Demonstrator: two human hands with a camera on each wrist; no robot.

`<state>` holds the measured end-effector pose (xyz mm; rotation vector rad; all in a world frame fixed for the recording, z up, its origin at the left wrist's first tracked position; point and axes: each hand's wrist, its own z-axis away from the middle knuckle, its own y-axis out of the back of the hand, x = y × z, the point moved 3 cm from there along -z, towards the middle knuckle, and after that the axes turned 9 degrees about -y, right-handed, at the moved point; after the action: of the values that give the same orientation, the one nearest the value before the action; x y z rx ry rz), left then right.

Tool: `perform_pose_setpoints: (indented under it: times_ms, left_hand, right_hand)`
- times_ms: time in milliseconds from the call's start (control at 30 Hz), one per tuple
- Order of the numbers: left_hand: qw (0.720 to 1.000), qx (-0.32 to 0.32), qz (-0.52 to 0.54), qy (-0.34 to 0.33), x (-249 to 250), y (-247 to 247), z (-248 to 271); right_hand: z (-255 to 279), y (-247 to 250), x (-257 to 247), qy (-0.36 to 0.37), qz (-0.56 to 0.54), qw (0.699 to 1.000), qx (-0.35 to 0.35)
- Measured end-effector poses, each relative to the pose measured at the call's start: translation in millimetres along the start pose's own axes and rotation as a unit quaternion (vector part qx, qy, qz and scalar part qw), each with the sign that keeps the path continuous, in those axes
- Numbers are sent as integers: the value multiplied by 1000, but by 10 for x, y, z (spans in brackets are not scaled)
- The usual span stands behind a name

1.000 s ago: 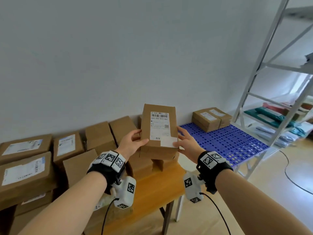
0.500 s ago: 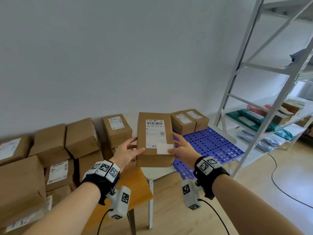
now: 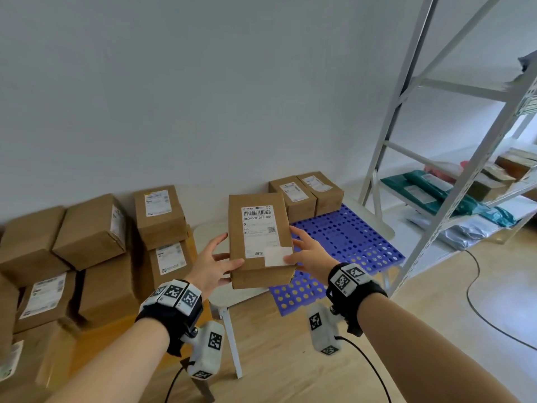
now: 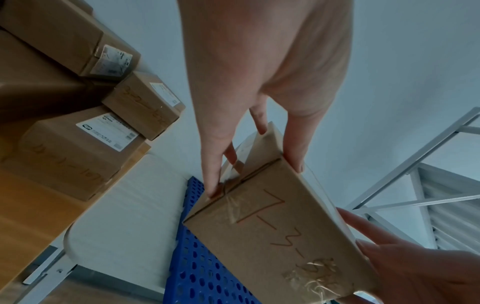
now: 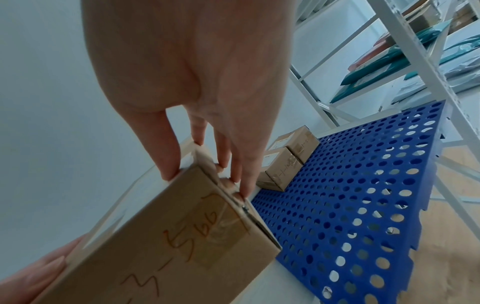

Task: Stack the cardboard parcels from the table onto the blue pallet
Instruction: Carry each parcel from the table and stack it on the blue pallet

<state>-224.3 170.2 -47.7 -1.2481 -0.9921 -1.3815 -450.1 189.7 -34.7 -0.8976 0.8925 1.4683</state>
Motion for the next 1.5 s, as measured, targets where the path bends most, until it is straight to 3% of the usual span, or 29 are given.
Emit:
perform_pose_setpoints:
  times_ms: [300, 667, 1100, 1300, 1500]
  left_hand:
    - [999, 6, 16, 27, -281, -213, -686]
    - [995, 67, 60, 53, -497, -29, -1737]
    - [983, 111, 68, 128, -1018, -76, -2455]
    - [975, 146, 88, 141, -1100, -139, -2702]
    - [970, 171, 99, 145, -1123, -177, -2905]
  right_hand:
    - [-725, 373, 66, -11, 76, 997, -4]
    - [-1910, 468, -247, -23, 158, 986, -47]
    - [-2884, 633, -34, -77, 230, 967, -78]
    - [-3238, 733, -102, -89, 297, 945, -102]
    - [-3438, 756, -230, -56, 419, 899, -114]
